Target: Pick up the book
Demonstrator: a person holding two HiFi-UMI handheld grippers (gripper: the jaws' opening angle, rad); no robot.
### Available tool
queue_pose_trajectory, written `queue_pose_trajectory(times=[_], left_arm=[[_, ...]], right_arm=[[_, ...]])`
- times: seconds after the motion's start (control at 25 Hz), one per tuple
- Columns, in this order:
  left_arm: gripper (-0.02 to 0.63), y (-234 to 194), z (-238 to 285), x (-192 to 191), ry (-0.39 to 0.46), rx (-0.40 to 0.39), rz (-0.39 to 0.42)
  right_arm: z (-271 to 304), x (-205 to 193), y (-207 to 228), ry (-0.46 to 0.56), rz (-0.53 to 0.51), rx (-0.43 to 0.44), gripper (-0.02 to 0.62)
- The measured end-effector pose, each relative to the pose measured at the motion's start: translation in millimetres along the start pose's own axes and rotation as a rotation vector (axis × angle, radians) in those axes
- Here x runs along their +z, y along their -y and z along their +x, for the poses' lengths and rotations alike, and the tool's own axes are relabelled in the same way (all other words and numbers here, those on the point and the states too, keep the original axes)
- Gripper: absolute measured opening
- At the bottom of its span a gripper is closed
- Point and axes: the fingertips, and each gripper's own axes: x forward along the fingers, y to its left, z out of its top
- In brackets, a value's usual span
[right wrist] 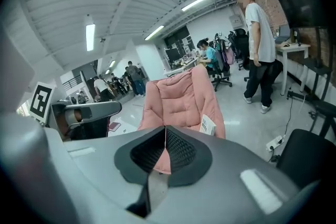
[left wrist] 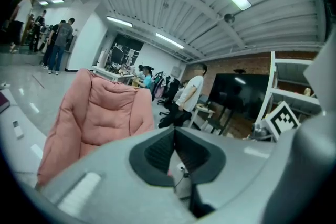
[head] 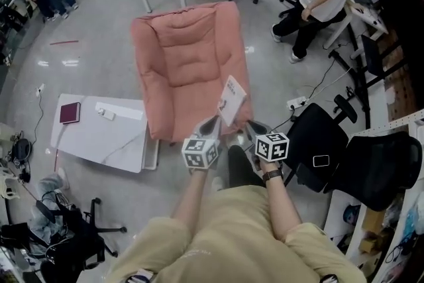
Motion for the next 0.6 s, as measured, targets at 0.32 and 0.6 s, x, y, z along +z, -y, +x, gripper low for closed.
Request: queue_pose_trajectory(times=[0.32, 0.6], left_arm=[[0.003, -56.3, 57.0, -20.1, -0.117, 0.05, -0.033], [0.003, -91.4, 120.5, -37.9, -0.247, 0.07, -0.084]], right_arm=[[80.4, 3.4, 50.6, -0.105, 0.041, 0.01, 0.025], [146.8, -4.1, 114.9, -0.196, 0.135, -0.051, 0.096]])
